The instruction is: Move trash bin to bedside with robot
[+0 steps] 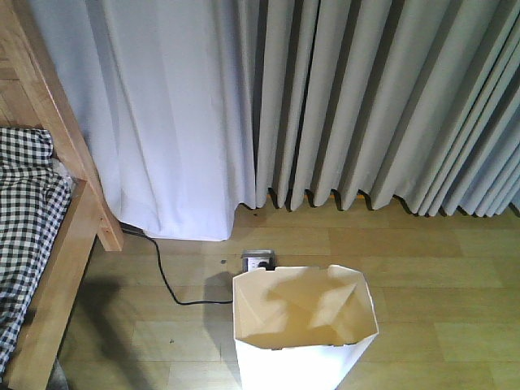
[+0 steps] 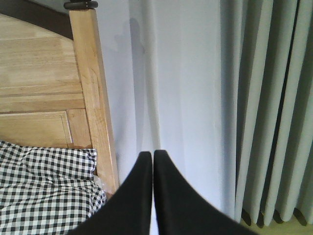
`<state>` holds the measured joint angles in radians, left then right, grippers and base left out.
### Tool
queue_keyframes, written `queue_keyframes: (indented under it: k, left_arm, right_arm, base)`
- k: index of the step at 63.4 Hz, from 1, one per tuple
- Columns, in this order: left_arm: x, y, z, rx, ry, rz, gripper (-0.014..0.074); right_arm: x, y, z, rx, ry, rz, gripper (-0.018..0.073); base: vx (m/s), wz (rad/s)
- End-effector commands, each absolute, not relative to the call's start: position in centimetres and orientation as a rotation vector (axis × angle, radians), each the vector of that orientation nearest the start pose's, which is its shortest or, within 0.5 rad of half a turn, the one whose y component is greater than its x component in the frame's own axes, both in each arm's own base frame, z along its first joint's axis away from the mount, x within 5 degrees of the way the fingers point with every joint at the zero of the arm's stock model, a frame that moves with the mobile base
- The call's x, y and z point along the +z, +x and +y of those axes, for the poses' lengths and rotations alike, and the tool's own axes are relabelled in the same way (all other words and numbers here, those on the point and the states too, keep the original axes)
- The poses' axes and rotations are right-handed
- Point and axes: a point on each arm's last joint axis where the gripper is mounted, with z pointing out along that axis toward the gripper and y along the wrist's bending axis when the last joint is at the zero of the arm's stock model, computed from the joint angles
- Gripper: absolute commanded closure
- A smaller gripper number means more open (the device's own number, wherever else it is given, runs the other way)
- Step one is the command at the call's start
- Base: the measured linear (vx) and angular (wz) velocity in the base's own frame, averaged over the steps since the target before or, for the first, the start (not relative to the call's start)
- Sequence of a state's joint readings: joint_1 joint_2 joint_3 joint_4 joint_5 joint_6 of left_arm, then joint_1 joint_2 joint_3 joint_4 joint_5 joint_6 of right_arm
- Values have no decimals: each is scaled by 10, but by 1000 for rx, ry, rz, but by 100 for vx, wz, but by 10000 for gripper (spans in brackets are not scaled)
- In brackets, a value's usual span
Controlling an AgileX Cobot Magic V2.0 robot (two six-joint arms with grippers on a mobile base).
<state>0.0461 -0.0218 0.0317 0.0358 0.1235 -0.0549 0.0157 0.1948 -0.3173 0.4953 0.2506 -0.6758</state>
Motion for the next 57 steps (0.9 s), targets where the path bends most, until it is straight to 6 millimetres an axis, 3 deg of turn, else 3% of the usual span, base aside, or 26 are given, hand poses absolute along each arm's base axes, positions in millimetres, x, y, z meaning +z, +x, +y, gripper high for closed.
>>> queue_keyframes:
  k: [1, 16, 31, 37, 57]
  left_arm:
    - [208, 54, 3, 18, -55, 1513, 603]
    - [208, 54, 3, 18, -55, 1513, 603]
    - [208, 54, 3, 18, -55, 1513, 603]
    - [208, 54, 3, 18, -55, 1513, 603]
    - [208, 54, 3, 18, -55, 1513, 603]
  right_arm:
    - [301, 61, 8, -77, -212, 1507, 568]
    - [293, 58, 0, -67, -70, 1530, 568]
    - [226, 55, 1, -79, -92, 1495, 568]
    - [209, 54, 1, -56, -70, 1507, 568]
    - [205, 56, -4, -71, 30, 1426, 568]
  base:
    - [0, 0]
    - [0, 0]
    - [0, 0]
    - [0, 0]
    - [0, 0]
